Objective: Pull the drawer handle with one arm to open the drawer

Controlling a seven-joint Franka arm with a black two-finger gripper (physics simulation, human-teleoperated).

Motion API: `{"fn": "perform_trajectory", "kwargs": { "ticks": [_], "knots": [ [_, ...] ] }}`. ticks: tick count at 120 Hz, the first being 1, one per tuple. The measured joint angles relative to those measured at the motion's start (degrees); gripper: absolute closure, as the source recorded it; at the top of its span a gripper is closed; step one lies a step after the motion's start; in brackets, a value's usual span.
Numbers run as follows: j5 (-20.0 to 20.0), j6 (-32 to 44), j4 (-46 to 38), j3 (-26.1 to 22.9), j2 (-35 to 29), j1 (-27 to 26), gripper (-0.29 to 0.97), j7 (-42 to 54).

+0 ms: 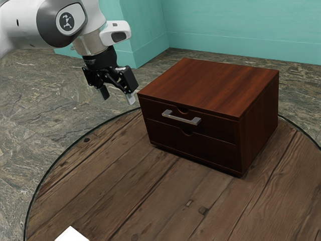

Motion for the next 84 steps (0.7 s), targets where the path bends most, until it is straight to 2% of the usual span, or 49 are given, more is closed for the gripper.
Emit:
{"fn": "perform_trajectory", "kwargs": {
  "ticks": [17, 27, 40, 51, 56, 66, 84],
  "knots": [
    [-1.5, 0.0, -0.1, 0.7, -0.6, 1.1, 0.0, 0.2],
    [-0.4, -1.0, 5.2, -1.8, -7.1, 1.1, 0.0, 2.0],
    [3.7, -1.8, 7.2, -8.1, -13.3, 3.2, 0.0, 12.1],
    [4.6, -2.2, 7.3, -9.3, -15.4, 0.7, 0.0, 21.4],
    [4.4, -2.6, 7.1, -9.7, -15.8, 0.9, 0.0, 25.2],
    [5.6, -3.1, 6.8, -13.8, -15.6, 0.9, 0.0, 32.1],
    [7.2, -2.4, 6.5, -17.2, -11.6, -0.5, 0.0, 42.1]
  ]
}}
